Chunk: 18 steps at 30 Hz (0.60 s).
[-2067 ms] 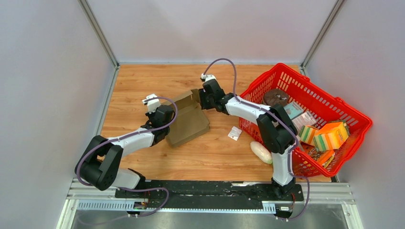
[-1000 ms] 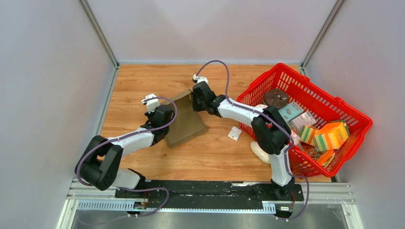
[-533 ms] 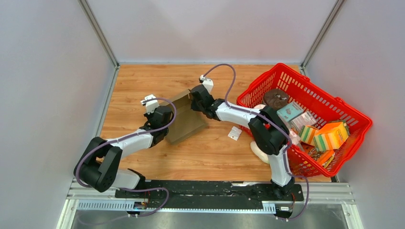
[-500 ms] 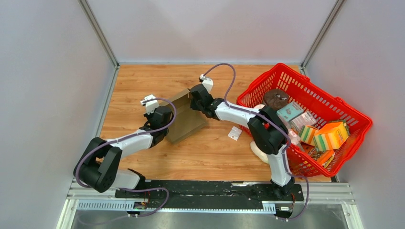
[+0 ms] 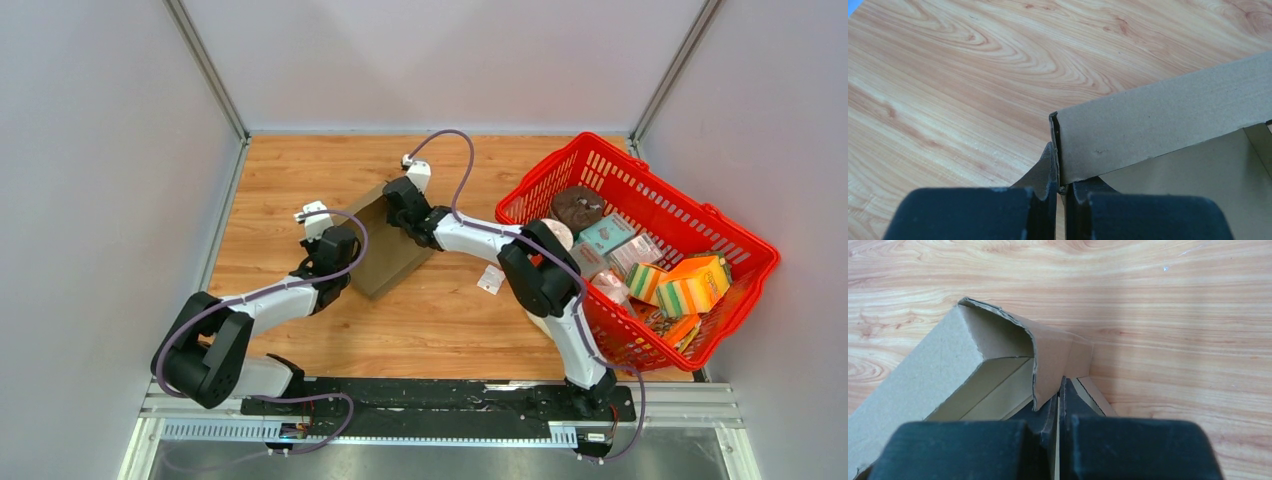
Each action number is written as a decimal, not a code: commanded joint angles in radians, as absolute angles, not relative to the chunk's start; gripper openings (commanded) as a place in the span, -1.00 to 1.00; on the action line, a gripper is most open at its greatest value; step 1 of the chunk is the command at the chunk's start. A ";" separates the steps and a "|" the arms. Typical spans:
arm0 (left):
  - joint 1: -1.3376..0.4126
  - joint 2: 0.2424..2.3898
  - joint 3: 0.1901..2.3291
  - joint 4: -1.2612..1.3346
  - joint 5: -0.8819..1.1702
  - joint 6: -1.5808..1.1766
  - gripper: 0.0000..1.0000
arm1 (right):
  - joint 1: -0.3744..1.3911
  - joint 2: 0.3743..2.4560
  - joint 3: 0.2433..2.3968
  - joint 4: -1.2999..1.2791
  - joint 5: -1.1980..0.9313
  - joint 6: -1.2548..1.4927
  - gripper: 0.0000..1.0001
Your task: Fold the paper box
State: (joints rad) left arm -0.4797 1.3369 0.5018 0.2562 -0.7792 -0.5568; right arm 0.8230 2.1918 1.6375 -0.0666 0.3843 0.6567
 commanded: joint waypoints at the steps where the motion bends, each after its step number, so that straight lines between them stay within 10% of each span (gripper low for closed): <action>1: -0.494 1.301 0.500 0.334 -0.644 -0.560 -1.00 | 0.839 2.235 1.715 0.005 0.367 0.715 -1.00; 18: -0.486 1.307 0.511 0.321 -0.638 -0.555 -1.00 | 0.841 2.220 1.709 -0.017 0.230 0.730 -1.00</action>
State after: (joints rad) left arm -0.4770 1.3148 0.4973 0.2752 -0.7235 -0.5514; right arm 0.7815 2.2387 1.7584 -0.0689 0.3302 0.7280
